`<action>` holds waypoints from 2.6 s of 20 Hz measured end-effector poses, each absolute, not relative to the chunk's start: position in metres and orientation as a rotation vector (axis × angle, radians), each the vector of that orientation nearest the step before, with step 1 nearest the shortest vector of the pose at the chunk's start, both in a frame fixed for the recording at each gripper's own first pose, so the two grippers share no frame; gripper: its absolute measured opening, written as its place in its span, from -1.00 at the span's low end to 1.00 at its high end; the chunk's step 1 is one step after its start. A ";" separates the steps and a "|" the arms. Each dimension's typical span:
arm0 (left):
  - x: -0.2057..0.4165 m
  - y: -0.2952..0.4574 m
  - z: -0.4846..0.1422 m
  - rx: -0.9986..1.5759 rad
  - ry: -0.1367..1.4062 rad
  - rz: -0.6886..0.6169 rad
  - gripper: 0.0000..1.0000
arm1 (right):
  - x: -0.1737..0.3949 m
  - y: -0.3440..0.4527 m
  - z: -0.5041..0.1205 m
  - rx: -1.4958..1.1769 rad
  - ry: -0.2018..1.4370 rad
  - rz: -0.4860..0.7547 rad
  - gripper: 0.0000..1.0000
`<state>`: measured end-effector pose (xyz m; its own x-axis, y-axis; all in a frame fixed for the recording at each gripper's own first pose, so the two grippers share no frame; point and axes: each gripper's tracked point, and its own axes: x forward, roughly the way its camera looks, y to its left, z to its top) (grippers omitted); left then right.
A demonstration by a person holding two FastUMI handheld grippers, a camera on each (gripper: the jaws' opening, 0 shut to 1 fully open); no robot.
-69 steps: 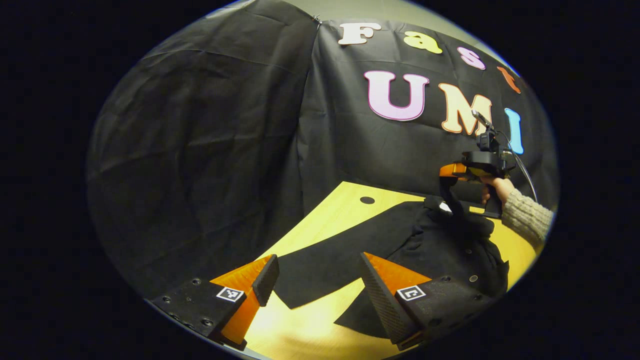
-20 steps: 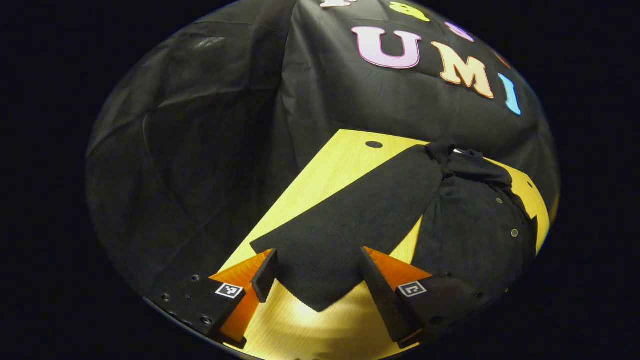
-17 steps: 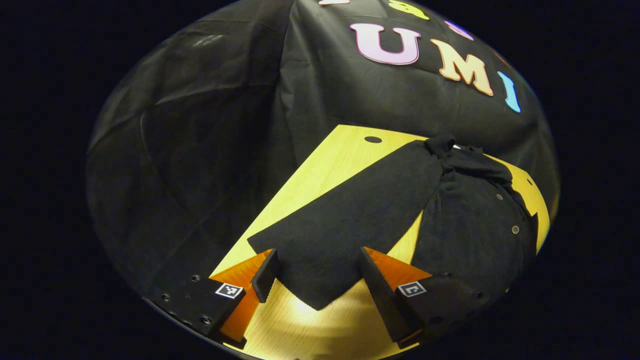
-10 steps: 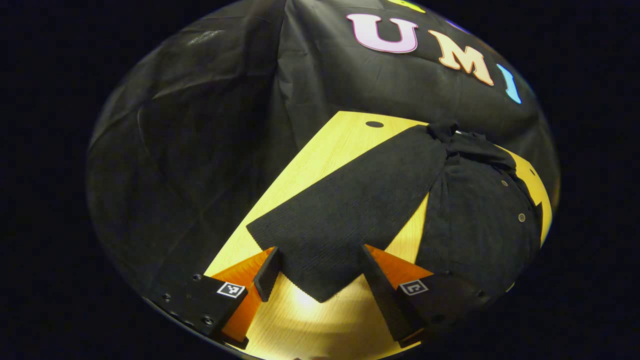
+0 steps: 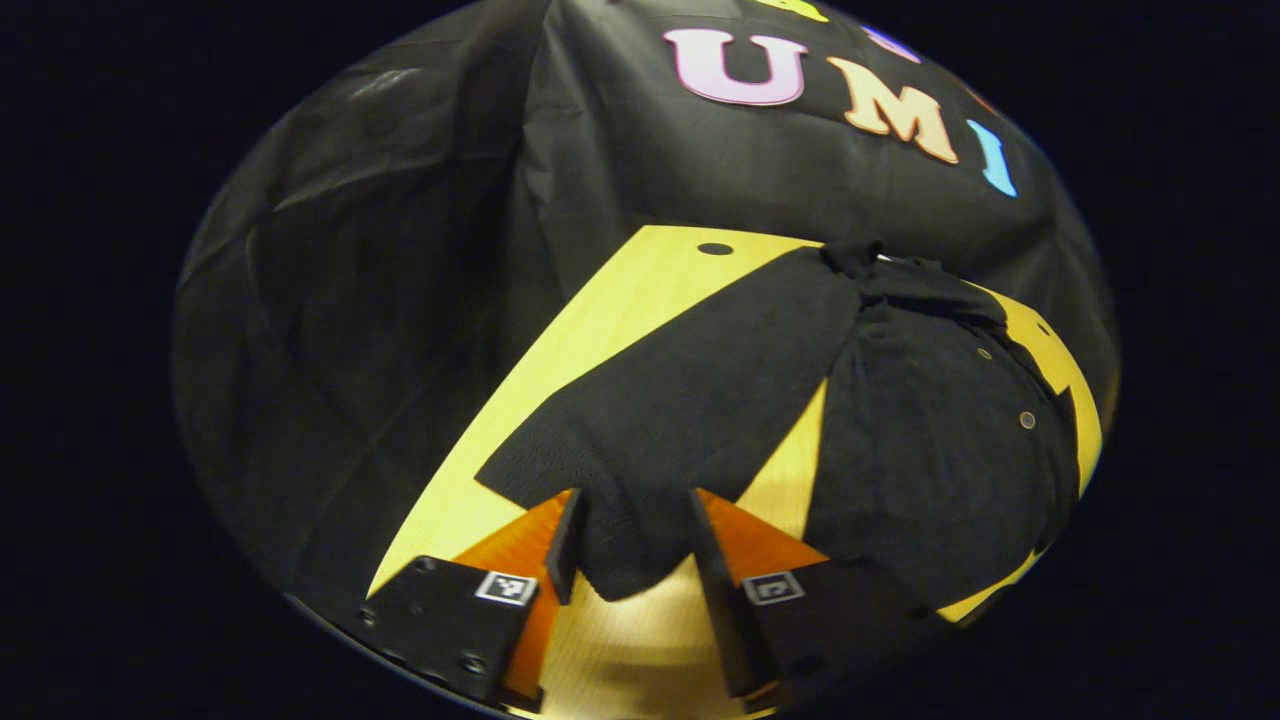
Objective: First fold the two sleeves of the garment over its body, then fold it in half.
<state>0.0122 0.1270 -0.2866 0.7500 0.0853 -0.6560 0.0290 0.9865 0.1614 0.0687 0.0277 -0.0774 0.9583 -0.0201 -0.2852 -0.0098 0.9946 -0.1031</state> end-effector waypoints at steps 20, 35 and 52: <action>0.016 0.113 -0.281 0.103 0.807 -0.044 -1.00 | 0.024 -0.012 -0.068 0.017 0.236 -0.153 0.97; 0.087 -0.020 -0.191 0.056 0.585 -0.095 -1.00 | 0.071 -0.044 -0.098 0.073 0.314 -0.059 0.95; 0.163 -0.263 -0.158 0.071 0.411 -0.318 -1.00 | 0.131 -0.092 -0.129 0.090 0.421 0.070 0.96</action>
